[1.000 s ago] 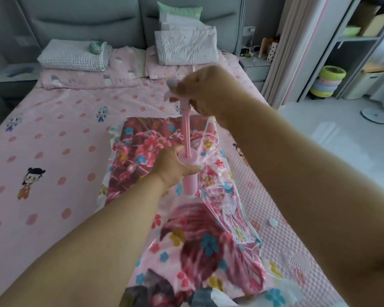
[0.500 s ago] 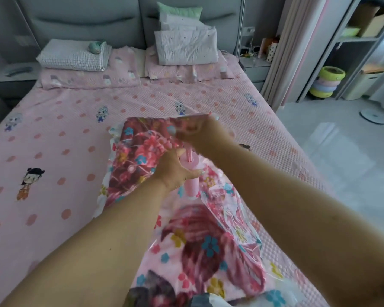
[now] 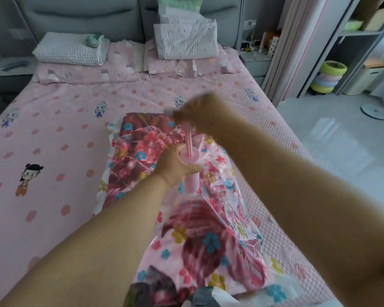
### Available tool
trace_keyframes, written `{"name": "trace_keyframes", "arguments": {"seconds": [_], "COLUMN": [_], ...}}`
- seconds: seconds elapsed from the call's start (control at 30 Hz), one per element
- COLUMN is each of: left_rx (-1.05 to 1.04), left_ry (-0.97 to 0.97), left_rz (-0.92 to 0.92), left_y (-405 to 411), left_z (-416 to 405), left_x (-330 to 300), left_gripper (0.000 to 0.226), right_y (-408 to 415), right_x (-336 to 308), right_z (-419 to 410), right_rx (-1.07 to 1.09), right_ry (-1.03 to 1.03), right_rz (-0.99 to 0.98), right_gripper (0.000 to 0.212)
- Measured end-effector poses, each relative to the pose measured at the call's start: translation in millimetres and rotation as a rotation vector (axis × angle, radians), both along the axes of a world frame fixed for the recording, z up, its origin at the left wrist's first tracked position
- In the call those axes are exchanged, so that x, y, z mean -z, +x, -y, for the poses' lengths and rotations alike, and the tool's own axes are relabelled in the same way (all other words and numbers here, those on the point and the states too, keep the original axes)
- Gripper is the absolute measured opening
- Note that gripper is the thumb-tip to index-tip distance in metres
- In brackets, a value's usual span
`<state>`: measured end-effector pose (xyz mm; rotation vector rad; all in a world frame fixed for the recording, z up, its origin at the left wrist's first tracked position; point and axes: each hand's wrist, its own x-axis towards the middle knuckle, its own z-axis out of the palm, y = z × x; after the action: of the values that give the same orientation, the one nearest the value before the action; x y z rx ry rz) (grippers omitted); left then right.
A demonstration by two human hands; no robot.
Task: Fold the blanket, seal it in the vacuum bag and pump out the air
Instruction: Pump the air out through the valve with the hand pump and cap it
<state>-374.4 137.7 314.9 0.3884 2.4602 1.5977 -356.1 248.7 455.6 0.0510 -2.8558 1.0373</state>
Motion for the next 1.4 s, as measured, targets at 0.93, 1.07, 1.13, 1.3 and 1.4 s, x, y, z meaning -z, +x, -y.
{"name": "trace_keyframes", "arguments": {"seconds": [0.93,1.07,1.13,1.3,1.4], "left_rx": [0.007,-0.023,-0.027,0.019,-0.006], "left_ry": [-0.051,-0.037,-0.029,-0.048,-0.050], "left_rz": [-0.054,-0.022,-0.014,-0.032,-0.035], "left_y": [11,8,7,9,7], "left_z": [2,1,0,-1,-1], "left_x": [-5,-6,-7,-4,-5], "left_gripper": [0.038,0.040,0.039,0.037,0.039], "right_y": [24,8,1,29,12], "right_x": [26,0,-28,34,18], "right_z": [5,3,0,0,-4], "right_rx": [0.038,0.035,-0.030,0.044,0.061], "right_ry": [-0.123,-0.128,-0.346,-0.043,-0.267], "right_rz": [0.195,-0.006,-0.220,0.256,0.068], "right_gripper": [0.046,0.045,0.040,0.047,0.036]}}
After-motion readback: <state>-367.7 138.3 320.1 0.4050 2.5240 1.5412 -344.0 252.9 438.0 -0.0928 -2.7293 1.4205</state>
